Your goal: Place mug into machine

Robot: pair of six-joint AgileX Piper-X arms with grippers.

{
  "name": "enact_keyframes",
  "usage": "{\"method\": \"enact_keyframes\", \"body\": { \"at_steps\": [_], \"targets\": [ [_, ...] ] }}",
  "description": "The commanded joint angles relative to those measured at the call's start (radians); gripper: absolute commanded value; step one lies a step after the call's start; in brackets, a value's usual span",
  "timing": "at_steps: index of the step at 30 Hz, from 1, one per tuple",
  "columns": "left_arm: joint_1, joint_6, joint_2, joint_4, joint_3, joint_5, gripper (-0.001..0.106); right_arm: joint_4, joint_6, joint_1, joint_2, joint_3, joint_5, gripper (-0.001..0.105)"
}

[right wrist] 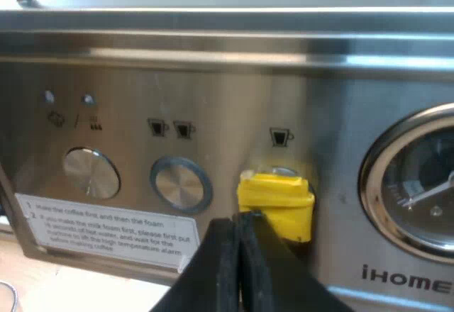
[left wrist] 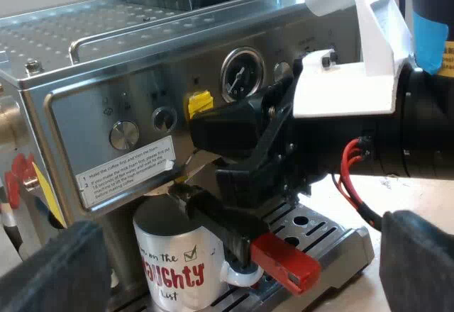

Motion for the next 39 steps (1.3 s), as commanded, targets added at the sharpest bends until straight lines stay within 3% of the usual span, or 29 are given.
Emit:
{"method": "enact_keyframes", "body": {
  "at_steps": [1,9,16,18,19,24,27,29,32,34,39],
  "targets": [
    [-0.003,0.003,-0.003,-0.004,-0.005,0.006,0.078,-0.054,-0.013,-0.042,-0.001,-0.01,0.114,0.0],
    [-0.003,0.003,-0.003,-0.004,-0.005,0.006,0.078,-0.037,-0.013,-0.022,-0.013,-0.01,0.025,0.0],
    [-0.003,0.005,-0.003,-0.01,-0.005,-0.001,0.078,0.148,-0.013,0.059,-0.081,-0.01,0.0,0.0],
    [-0.003,0.005,-0.003,-0.01,-0.005,-0.001,0.078,0.195,-0.01,0.082,-0.099,-0.01,0.0,0.006],
    [-0.003,0.005,-0.003,-0.012,-0.005,-0.001,0.078,0.238,-0.004,0.109,-0.124,-0.01,0.0,0.02],
    [-0.003,0.005,-0.003,-0.012,-0.005,-0.001,0.078,0.34,-0.004,0.154,-0.188,-0.01,0.0,0.057],
    [-0.003,-0.011,-0.003,-0.033,-0.005,-0.001,0.078,0.403,-0.004,0.159,-0.233,-0.01,-0.003,0.069],
    [-0.003,-0.03,-0.003,-0.053,-0.005,-0.004,0.078,0.458,-0.006,0.152,-0.267,-0.01,-0.003,0.071],
    [-0.003,-0.144,0.003,-0.117,-0.009,-0.056,0.078,0.535,-0.014,0.131,-0.318,-0.01,-0.019,0.071],
    [-0.003,-0.18,0.032,-0.123,-0.032,-0.085,0.078,0.614,-0.014,0.093,-0.382,-0.01,-0.079,0.071],
    [-0.003,-0.18,0.124,-0.123,-0.1,-0.123,0.078,0.721,-0.012,-0.008,-0.484,-0.01,-0.135,0.071]
  ]
}}
